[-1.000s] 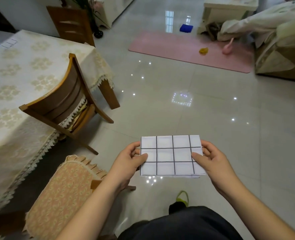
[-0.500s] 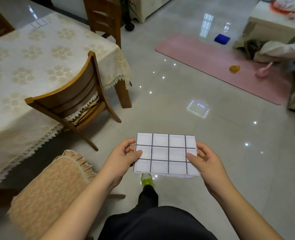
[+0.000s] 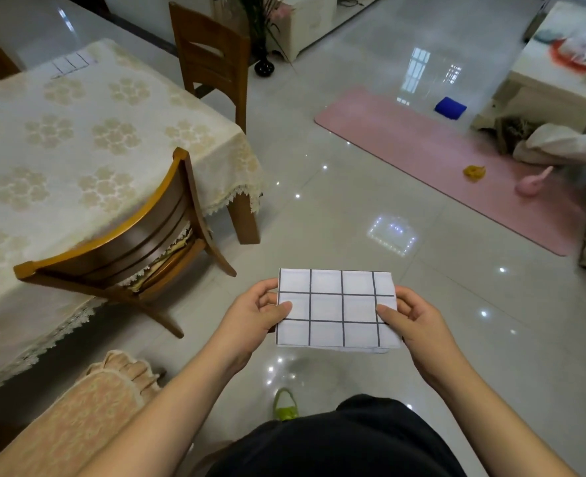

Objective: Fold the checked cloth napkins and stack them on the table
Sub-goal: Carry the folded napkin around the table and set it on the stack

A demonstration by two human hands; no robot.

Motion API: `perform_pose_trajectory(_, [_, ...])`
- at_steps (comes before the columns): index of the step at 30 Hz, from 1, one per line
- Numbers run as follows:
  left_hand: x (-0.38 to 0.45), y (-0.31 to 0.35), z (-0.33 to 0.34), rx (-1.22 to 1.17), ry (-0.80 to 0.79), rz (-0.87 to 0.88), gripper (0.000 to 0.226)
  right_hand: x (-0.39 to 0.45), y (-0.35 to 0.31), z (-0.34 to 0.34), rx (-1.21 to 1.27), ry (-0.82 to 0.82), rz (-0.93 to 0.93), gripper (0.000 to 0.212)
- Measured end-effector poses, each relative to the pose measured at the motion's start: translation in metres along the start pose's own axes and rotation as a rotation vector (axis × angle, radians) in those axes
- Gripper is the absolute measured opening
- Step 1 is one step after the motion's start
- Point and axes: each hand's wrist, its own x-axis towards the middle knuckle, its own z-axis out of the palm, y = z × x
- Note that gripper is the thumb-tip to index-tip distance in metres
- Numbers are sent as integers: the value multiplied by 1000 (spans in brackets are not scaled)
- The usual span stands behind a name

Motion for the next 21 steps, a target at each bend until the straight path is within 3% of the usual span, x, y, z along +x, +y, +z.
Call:
perform_pose_trajectory(13, [169,71,66,36,73,-72,32,176,-57,-78,9,-68,29,31])
perform_pose_trajectory(21, [255,139,105,31,128,-17,33,279,-119,-126,-45,-109,25,32])
